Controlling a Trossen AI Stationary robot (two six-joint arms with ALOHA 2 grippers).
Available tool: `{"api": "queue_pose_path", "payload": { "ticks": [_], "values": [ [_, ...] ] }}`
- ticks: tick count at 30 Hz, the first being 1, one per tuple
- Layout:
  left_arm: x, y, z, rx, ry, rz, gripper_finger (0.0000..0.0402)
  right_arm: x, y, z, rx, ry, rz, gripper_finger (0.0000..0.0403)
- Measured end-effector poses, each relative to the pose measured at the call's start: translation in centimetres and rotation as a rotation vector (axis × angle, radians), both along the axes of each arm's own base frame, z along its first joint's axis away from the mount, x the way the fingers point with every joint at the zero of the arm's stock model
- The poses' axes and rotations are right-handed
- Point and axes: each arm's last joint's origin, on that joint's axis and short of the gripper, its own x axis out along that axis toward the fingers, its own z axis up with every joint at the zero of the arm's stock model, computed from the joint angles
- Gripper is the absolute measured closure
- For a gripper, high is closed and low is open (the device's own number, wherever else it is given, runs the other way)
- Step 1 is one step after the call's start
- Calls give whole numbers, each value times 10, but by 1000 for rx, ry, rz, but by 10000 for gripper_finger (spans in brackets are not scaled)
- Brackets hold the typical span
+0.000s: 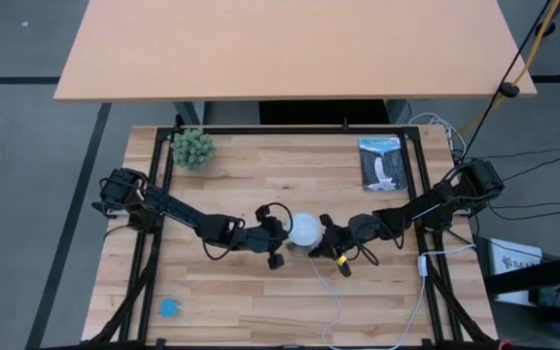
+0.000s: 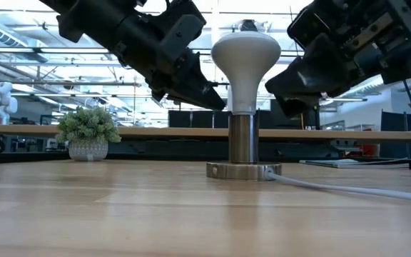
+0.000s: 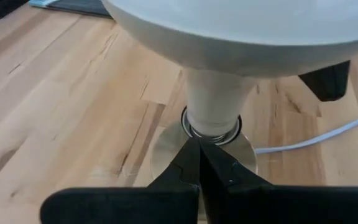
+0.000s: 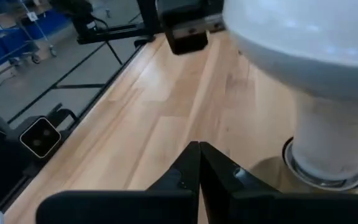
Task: Screw lightbulb
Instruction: Remove the lightbulb from the lamp
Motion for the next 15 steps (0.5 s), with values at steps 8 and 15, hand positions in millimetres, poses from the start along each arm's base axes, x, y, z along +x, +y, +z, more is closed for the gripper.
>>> {"api": "queue_pose_path", "payload": {
  "ticks": [8, 15],
  "values": [
    [-2, -8, 0, -25, 3, -38, 402, -6, -2, -16, 18, 199, -32, 403],
    [-2, -8, 0, -23, 6, -41, 402, -22, -2, -38, -41, 469, -147, 403]
  ]
}}
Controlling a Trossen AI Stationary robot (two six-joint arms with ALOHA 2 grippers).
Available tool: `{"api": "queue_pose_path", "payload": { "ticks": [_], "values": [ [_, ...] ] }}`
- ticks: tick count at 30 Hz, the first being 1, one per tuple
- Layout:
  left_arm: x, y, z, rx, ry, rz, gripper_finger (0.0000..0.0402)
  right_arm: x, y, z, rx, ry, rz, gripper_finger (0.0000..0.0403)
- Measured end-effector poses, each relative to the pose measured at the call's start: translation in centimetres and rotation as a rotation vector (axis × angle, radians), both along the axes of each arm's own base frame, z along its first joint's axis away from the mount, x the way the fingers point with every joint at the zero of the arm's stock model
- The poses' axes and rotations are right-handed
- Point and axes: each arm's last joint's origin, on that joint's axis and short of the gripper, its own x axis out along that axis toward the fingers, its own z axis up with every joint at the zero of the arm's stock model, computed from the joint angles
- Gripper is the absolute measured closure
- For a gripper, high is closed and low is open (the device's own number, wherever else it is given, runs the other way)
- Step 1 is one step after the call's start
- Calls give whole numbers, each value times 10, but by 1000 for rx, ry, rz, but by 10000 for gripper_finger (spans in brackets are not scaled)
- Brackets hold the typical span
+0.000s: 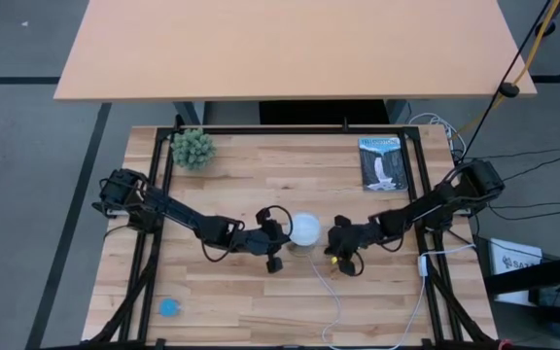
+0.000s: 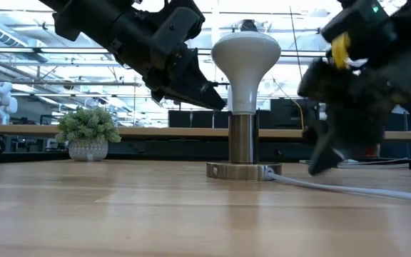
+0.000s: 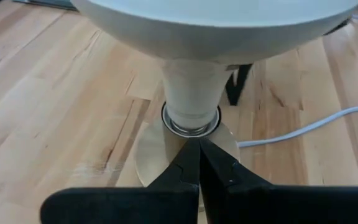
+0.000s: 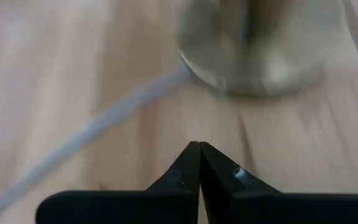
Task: Screw lightbulb
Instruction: Remove the lightbulb from the lamp
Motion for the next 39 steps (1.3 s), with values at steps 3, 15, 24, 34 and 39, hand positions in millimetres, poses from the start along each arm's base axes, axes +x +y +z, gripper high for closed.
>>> {"api": "queue_pose_path", "payload": {
  "ticks": [3, 15, 24, 34, 39],
  "values": [
    [0, 0, 0, 15, 5, -10, 402, -7, 2, -3, -23, 80, -62, 403],
    [0, 0, -1, 12, 12, -20, 402, -57, 7, 34, -193, 150, -241, 403],
    [-1, -2, -1, -16, 15, -23, 402, -69, 12, 76, -229, -160, -311, 403],
    [-1, -2, -1, -16, 15, -22, 402, -53, 19, 56, -222, -152, -393, 392],
    [-1, -1, -1, -12, 17, -22, 401, -39, 32, 42, -193, -188, -371, 365]
  ]
}}
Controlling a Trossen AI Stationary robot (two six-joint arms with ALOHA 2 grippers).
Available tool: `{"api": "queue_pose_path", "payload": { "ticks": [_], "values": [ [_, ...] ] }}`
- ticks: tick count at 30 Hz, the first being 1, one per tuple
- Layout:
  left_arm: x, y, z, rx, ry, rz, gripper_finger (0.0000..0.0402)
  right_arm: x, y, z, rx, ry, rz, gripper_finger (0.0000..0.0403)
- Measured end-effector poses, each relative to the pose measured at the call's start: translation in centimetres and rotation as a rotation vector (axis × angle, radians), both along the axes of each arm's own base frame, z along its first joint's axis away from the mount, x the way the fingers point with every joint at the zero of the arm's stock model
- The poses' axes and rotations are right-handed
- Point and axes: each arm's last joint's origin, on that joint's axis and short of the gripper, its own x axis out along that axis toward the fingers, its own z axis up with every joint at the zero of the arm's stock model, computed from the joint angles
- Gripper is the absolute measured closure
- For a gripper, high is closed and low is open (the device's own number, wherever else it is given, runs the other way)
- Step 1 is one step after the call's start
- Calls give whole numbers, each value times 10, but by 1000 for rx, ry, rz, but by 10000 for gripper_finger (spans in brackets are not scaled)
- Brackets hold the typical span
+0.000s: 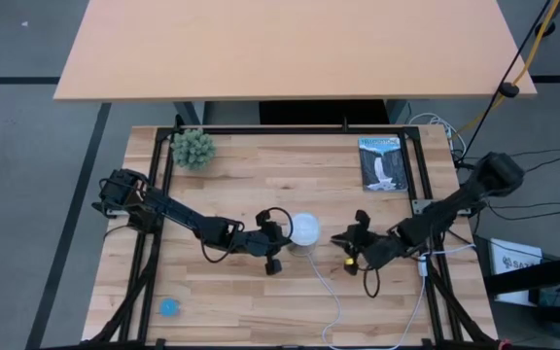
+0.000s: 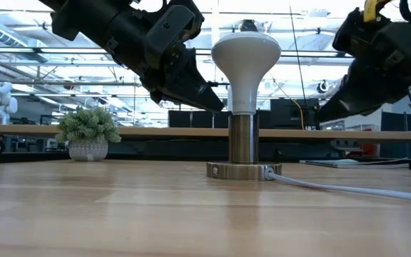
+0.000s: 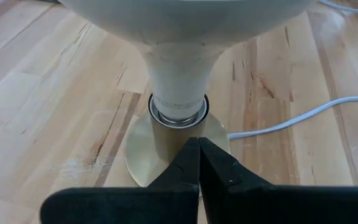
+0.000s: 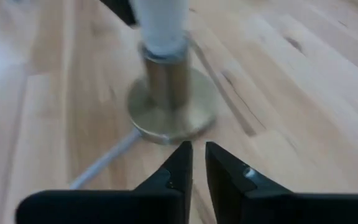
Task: Screw lightbulb
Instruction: Remove the lightbulb from the lamp
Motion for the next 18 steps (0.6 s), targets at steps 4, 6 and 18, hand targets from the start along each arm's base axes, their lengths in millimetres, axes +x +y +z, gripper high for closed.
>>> {"api": "queue_pose_path", "payload": {
  "ticks": [4, 6, 18],
  "values": [
    [1, 6, 0, 7, 3, 14, 402, 15, 9, -5, -28, -92, 48, 340],
    [3, 14, 0, 15, 7, 33, 401, 22, 13, -7, -64, -140, 84, 329],
    [18, 67, 9, -13, -79, -6, 401, 54, 4, -20, -70, -311, 200, 385]
  ]
}}
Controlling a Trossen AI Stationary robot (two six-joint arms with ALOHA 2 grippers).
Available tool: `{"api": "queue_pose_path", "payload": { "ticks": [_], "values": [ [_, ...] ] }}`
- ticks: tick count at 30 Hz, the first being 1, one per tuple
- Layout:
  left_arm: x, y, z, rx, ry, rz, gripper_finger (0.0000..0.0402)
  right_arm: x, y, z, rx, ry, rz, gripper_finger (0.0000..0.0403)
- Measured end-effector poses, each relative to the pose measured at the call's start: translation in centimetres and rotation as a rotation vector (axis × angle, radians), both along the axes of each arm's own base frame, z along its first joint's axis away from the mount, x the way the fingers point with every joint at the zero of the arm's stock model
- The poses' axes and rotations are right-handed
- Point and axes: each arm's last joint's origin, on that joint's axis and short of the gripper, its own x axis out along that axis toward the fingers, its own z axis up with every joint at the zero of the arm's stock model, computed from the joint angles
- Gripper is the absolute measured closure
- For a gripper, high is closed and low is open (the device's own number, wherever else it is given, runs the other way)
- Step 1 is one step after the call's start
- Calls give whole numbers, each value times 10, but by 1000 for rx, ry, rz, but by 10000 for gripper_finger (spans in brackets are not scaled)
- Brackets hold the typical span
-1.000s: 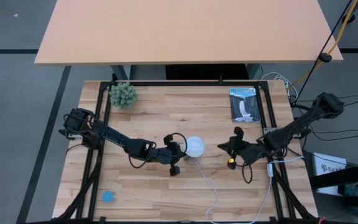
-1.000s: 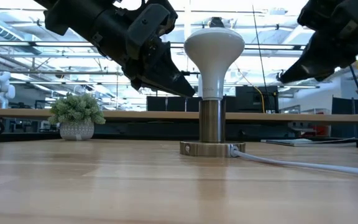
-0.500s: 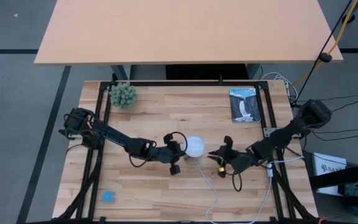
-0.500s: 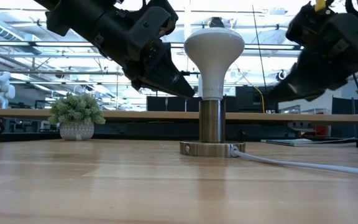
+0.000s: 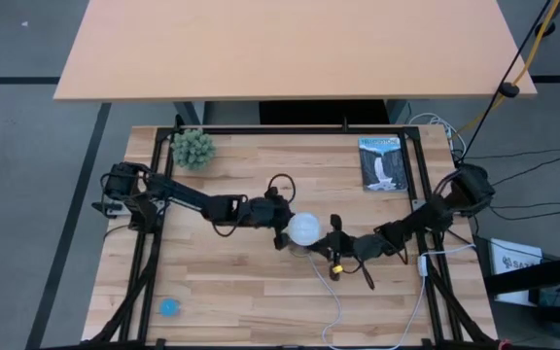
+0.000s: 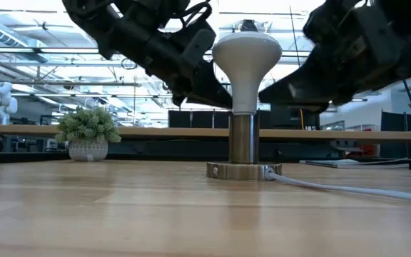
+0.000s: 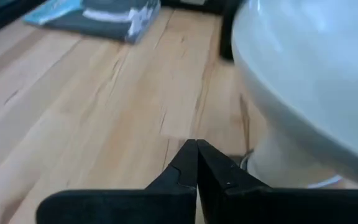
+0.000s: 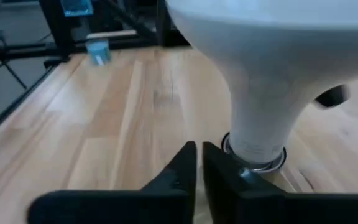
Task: Screw lightbulb
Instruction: Remove the lightbulb from the lamp
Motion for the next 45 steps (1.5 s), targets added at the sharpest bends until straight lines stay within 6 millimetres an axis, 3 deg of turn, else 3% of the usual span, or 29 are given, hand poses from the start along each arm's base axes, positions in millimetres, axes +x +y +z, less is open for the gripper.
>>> {"api": "queue_pose_path", "payload": {
  "ticks": [4, 13, 20, 28, 39, 45],
  "values": [
    [1, 4, 1, -4, -15, -25, 402, 5, -11, 1, 17, 2, 4, 394],
    [14, 1, -21, -40, -61, -108, 401, 6, -17, 3, 27, 13, 23, 401],
    [14, -1, -20, -51, -74, -120, 402, 4, -18, 0, 34, 68, 15, 402],
    [13, -14, -20, -57, -70, -162, 402, -8, -22, 17, 14, 135, 18, 402],
    [9, -40, -20, -84, -68, -214, 402, -26, -33, 30, -31, 219, -138, 403],
    [9, -40, -20, -59, -64, -159, 402, -35, -20, 33, 70, 248, -19, 403]
  ]
}}
